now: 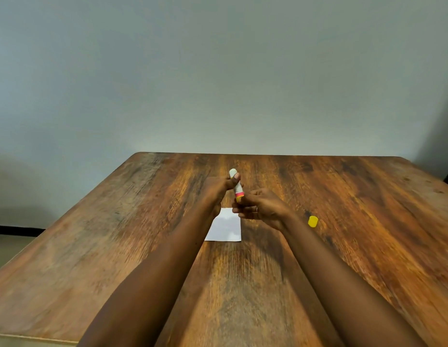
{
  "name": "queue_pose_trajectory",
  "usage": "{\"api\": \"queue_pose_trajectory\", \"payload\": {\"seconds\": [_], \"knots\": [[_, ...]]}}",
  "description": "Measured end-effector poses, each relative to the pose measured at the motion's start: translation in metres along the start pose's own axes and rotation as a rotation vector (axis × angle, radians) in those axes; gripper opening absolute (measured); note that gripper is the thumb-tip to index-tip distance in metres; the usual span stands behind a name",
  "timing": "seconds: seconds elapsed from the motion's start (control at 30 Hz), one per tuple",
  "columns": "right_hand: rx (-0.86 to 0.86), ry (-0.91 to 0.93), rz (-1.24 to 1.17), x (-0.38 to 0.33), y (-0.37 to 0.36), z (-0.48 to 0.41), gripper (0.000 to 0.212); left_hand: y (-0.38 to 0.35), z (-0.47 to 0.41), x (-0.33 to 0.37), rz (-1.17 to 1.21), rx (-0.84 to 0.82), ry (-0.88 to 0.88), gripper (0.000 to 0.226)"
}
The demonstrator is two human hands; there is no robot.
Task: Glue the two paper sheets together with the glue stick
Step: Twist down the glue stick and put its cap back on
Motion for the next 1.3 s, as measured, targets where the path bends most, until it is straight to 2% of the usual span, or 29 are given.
{"api": "queue_pose_trajectory", "payload": {"seconds": [0.1,0.23,0.3,0.43,0.57,0.67,0.77,0.9,1.0,1.13,1.2,1.3], "knots": [[0.131,0.087,0.143,-0.004,0.001,0.0,0.009,-0.001,0.001,-0.002,-0.001,0.003,-0.004,0.041],[0.355,0.161,0.291,-0.003,-0.002,-0.002,0.026,-0.006,0.004,-0.002,0.005,0.015,-0.026,0.041],[0.298,0.156,0.221,0.001,-0.005,-0.002,0.027,-0.006,0.004,-0.001,0.003,0.018,-0.023,0.041],[0.026,0.012,-0.029,0.007,-0.006,-0.001,0.024,-0.003,0.002,-0.003,0.038,0.009,0.027,0.042],[0.007,-0.029,-0.012,0.01,-0.001,-0.002,0.023,-0.004,0.003,-0.005,0.005,0.005,0.032,0.04],[0.165,0.083,0.184,0.004,0.003,-0.004,0.02,-0.005,0.005,-0.007,0.006,0.025,0.03,0.039],[0.359,0.164,0.383,0.0,0.003,-0.004,0.03,-0.007,0.009,-0.005,0.032,0.04,0.013,0.039],[0.518,0.256,0.453,0.0,-0.003,0.002,0.043,-0.011,0.013,-0.003,0.053,0.022,0.017,0.038],[0.407,0.222,0.413,0.003,-0.005,-0.002,0.049,-0.007,0.009,-0.002,0.05,0.023,0.027,0.039],[0.02,0.012,0.06,0.009,-0.006,-0.004,0.026,-0.001,0.003,-0.002,0.03,0.021,0.016,0.038],[-0.04,-0.063,-0.063,0.009,-0.003,-0.003,0.025,-0.001,0.002,-0.002,0.026,0.012,0.013,0.038],[0.027,-0.001,0.039,0.003,0.001,-0.003,0.018,-0.001,0.003,-0.003,0.021,0.017,0.013,0.037]]}}
Point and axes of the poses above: each hand's wrist, its own z-axis away from the middle knuckle, its own y-axis out of the back of the hand, x = y × z, the point moved 5 cm from there along -z, towards the middle knuckle, and after that the axes turned 13 degrees about x, right-handed, at the moved point
